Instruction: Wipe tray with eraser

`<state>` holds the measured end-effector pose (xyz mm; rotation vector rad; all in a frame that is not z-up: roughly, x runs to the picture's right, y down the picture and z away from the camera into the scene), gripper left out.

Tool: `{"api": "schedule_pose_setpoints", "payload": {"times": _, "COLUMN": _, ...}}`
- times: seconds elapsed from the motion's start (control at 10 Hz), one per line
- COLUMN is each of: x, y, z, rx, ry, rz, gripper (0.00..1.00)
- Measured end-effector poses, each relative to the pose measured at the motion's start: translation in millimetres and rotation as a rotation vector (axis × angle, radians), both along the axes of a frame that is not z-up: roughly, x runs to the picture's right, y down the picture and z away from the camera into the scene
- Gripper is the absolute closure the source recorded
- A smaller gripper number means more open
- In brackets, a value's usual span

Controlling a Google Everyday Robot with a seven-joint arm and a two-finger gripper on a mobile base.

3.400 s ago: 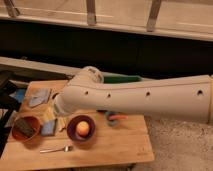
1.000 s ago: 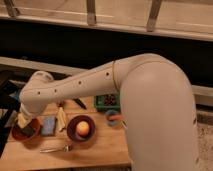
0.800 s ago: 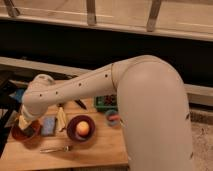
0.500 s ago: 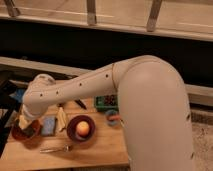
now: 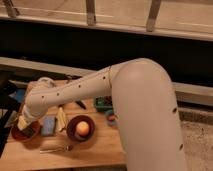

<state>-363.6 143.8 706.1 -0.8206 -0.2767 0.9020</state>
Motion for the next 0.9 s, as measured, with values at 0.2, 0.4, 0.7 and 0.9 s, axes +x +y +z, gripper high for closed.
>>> {"api": "schedule_pose_setpoints", "payload": {"times": 0.2, "x": -15.1, "y": -3.2, "z": 4.5, "rx": -0.003, "ry": -0.017, "rz": 0.013, "gripper": 0.36}}
{"api": "schedule_pose_setpoints", "payload": {"times": 0.4, "x": -31.6, "y": -5.2, "z": 4.9, "rx": 0.001, "ry": -0.045, "rz": 0.023, "gripper": 0.36}}
{"api": "schedule_pose_setpoints", "payload": {"times": 0.7, "x": -54.1, "y": 7.0, "z": -0.6, "rx": -0.001, "ry": -0.082, "rz": 0.041, "gripper": 0.36}}
{"api": "schedule_pose_setpoints", "payload": {"times": 0.9, "x": -64.7, "y": 16.6, "z": -0.1, "rx": -0.011, "ry": -0.099, "rz": 0.060, "gripper": 0.36}}
